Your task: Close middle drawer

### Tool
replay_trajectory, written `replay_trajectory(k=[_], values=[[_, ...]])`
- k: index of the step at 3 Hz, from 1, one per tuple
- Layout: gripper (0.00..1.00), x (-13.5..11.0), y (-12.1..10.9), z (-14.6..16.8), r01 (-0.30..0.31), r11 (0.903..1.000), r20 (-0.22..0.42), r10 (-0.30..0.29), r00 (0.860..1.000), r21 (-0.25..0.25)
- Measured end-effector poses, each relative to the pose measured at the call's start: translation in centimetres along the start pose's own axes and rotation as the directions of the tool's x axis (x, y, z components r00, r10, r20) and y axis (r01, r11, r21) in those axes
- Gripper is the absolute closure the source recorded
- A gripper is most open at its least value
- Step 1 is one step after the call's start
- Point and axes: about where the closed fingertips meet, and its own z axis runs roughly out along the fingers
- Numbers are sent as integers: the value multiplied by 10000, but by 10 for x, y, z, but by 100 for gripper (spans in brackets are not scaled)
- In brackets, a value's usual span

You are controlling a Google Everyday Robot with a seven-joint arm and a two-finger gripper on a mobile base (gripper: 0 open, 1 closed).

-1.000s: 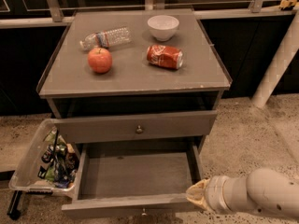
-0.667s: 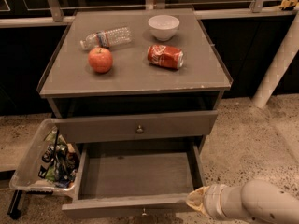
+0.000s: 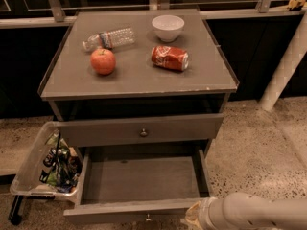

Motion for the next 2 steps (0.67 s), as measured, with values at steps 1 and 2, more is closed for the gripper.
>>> replay_trajectory(k=[1,2], values=[[100,-9,13,32,436,9981,-420,-454,9981,-426],[100,-26,20,59,758,9939,-482,-798,9956,-804]])
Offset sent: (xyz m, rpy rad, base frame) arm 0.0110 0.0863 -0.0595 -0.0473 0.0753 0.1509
